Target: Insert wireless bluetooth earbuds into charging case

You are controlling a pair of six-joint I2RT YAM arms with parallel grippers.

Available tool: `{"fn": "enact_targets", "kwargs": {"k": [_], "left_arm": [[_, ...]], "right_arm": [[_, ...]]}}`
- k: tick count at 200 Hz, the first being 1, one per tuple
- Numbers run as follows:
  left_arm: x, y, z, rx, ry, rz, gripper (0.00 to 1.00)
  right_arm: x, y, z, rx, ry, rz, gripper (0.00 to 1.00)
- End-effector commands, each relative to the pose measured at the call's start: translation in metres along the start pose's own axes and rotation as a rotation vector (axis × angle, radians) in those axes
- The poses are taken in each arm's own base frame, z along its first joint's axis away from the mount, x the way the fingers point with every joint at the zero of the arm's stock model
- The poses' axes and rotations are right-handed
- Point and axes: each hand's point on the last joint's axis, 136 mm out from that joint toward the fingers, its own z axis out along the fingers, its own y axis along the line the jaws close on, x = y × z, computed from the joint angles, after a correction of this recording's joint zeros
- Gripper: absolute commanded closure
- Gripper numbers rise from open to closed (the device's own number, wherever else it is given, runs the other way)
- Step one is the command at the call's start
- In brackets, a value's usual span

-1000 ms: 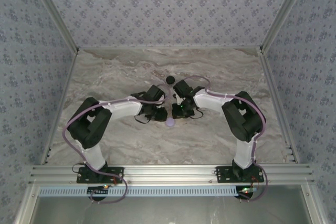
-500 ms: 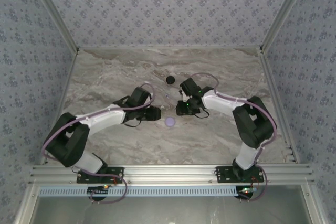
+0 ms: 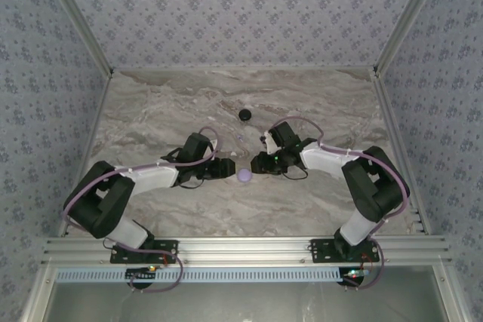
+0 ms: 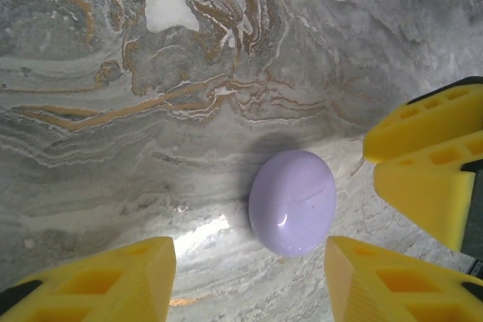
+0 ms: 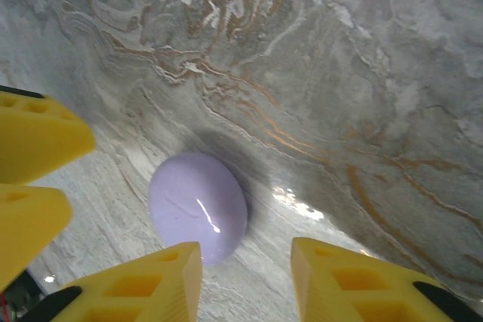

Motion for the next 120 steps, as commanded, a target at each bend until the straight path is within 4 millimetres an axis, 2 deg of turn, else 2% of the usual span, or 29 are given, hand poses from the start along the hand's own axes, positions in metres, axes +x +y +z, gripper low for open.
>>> {"fn": "enact_targets", "kwargs": {"k": [1,120], "left_arm": [[-0.002,-0.006,0.004,0.035,0.0,-0.002,0.46],[0.012,-0.012,0.023,0.051,0.066,0.002,0.49]], "right_arm": [[-0.002,0.007,0.006,-0.056,-0.002,0.019,0.65],[0.006,0.0,0.022,-0.054,0.048,0.056,0.71]]}}
